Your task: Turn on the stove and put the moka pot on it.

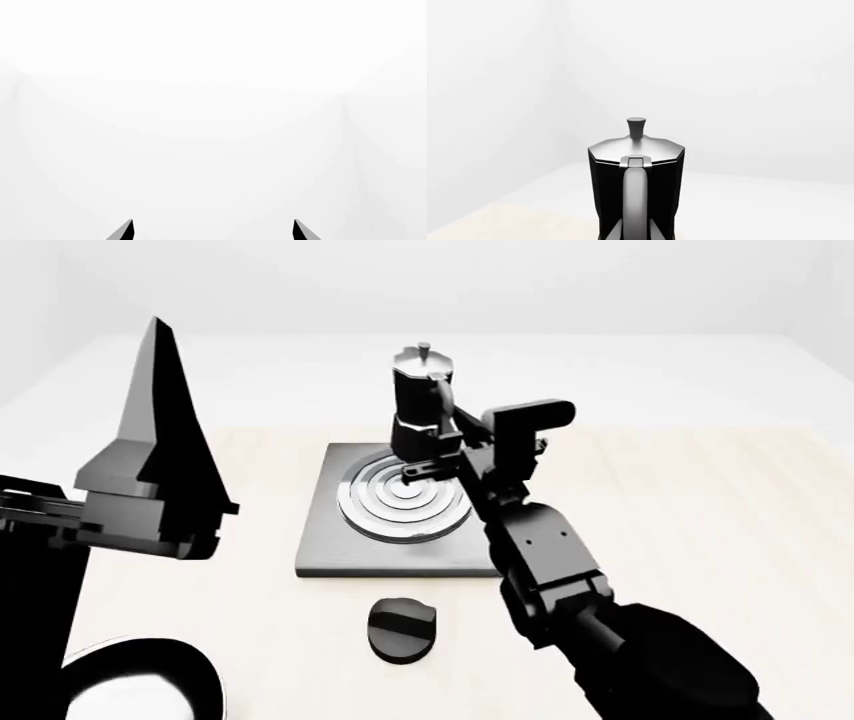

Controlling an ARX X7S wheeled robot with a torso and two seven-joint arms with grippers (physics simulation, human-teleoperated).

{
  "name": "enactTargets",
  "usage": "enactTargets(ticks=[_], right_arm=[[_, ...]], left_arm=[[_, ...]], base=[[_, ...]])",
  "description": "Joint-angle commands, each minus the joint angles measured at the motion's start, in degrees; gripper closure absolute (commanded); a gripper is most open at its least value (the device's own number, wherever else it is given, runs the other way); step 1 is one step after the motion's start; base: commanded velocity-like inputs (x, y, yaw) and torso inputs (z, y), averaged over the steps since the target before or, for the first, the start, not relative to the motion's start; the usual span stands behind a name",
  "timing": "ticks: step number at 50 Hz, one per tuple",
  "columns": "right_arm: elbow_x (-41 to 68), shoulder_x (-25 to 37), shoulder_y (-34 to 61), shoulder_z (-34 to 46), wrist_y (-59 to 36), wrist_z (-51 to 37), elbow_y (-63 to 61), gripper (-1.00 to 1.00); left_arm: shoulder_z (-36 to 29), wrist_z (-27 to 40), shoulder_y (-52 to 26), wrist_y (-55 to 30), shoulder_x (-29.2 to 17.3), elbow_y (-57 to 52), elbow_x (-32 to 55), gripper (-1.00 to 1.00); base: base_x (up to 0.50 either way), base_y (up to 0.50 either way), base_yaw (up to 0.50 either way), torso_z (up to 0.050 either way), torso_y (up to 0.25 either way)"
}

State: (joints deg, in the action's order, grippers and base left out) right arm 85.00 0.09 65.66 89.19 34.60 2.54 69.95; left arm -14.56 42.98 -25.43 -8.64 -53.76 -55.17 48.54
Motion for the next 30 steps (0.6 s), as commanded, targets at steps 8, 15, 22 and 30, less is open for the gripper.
enactTargets(ticks=[8, 15, 22, 30], right_arm=[[-2.4, -0.1, 1.2, -0.6, 1.2, -0.8, -1.5, 1.00], [-2.4, -0.1, 0.9, -0.6, 1.9, -0.6, -1.4, 1.00], [-3.5, -0.1, 0.9, -0.8, 4.9, -1.2, -1.7, 1.00], [-3.9, -0.1, 1.9, -1.0, 4.9, -1.8, -2.1, 1.00]], left_arm=[[-0.7, 0.0, -0.2, -0.3, -0.2, -0.1, 0.1, -1.00], [-0.9, -0.2, -0.2, -0.1, -0.2, 0.2, -0.1, -1.00], [-0.7, -0.4, 0.3, 0.6, -0.4, 0.4, -0.1, -1.00], [-0.8, -0.3, 0.7, 1.0, -0.6, 0.3, -0.1, -1.00]], base=[[0.00, 0.00, 0.00, 0.000, -0.100], [0.00, 0.00, 0.00, 0.001, -0.115], [0.00, 0.00, 0.00, 0.003, -0.132], [0.00, 0.00, 0.00, 0.003, -0.132]])
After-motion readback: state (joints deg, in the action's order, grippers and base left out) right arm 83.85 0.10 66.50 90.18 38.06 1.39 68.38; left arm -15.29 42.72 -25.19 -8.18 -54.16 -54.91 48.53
